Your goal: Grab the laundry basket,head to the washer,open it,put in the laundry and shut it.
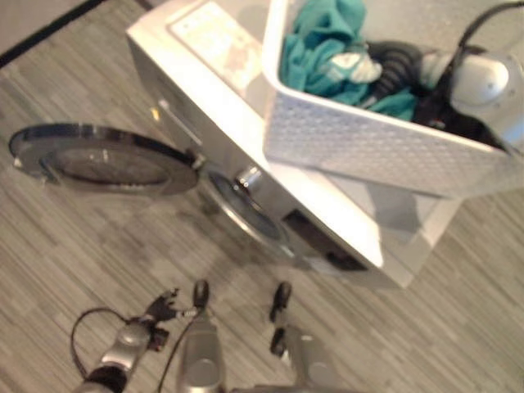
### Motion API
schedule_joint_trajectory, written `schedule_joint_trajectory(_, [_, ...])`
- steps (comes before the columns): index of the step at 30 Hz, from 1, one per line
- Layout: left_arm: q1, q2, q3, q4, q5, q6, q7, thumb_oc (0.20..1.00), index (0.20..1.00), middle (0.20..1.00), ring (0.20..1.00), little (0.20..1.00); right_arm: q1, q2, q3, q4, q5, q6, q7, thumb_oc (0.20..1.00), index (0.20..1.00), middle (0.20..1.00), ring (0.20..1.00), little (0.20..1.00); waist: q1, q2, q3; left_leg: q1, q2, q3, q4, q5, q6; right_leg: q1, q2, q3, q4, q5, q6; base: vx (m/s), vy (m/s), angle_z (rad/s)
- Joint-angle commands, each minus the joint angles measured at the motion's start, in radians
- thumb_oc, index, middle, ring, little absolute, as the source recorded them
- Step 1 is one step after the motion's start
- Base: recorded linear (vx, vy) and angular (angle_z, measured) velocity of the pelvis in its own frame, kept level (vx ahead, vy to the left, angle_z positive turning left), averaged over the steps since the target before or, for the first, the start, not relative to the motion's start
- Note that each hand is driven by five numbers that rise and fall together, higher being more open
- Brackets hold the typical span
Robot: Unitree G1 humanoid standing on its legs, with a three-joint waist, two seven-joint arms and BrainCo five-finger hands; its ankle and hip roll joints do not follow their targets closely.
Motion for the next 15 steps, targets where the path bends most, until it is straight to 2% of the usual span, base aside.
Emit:
schedule_joint_trajectory(1, [0.000, 0.019, -0.025, 0.003, -0.002, -0.037, -0.006, 1.000, 1.000, 1.000, 1.000, 1.000, 0.050, -0.033, 0.096, -0.016, -0.040, 0.004, 0.078, 0.551, 0.551, 0.551, 0.551, 0.551, 0.021, 0.005, -0.005, -0.031, 0.035, 0.055, 0.014, -0.012, 0.011, 0.014, -0.047, -0.025, 0.130, -0.177, 0.045, 0.03, -0.012, 0.04])
schedule_joint_trajectory(2, [-0.009, 0.017, -0.023, 0.019, 0.005, -0.040, 0.002, 1.000, 1.000, 1.000, 1.000, 1.000, 0.048, -0.035, 0.104, -0.016, -0.040, 0.001, 0.083, 0.266, 0.266, 0.266, 0.266, 0.266, 0.023, 0.005, -0.003, -0.032, 0.034, 0.055, 0.007, -0.009, 0.009, 0.010, -0.047, -0.027, 0.131, -0.178, 0.045, 0.00, 0.000, 0.00])
schedule_joint_trajectory(3, [-0.014, 0.015, -0.020, 0.028, 0.004, -0.040, 0.005, 1.000, 1.000, 1.000, 1.000, 1.000, 0.048, -0.032, 0.101, -0.008, -0.045, 0.000, 0.077, 0.200, 0.200, 0.200, 0.200, 0.200, 0.024, 0.004, -0.002, -0.033, 0.034, 0.055, 0.005, -0.008, 0.009, 0.009, -0.047, -0.027, 0.131, -0.178, 0.045, 0.00, 0.000, 0.00])
schedule_joint_trajectory(11, [-0.030, 0.000, -0.014, 0.071, 0.003, -0.039, 0.019, 1.000, 1.000, 1.000, 1.000, 1.000, 0.080, -0.017, 0.030, 0.023, -0.100, -0.004, 0.053, 0.200, 0.200, 0.200, 0.200, 0.200, 0.023, 0.006, -0.001, -0.038, 0.028, 0.057, 0.004, -0.011, 0.015, 0.002, -0.047, -0.026, 0.131, -0.176, 0.045, 0.00, 0.000, 0.00])
schedule_joint_trajectory(15, [-0.036, -0.013, -0.001, 0.091, 0.002, -0.036, 0.024, 1.000, 1.000, 1.000, 1.000, 1.000, 0.122, -0.023, -0.043, 0.009, -0.127, -0.012, 0.027, 0.200, 0.200, 0.200, 0.200, 0.200, 0.017, 0.006, -0.006, -0.039, 0.024, 0.059, 0.008, -0.018, 0.019, 0.003, -0.047, -0.025, 0.128, -0.175, 0.045, 0.00, 0.000, 0.00])
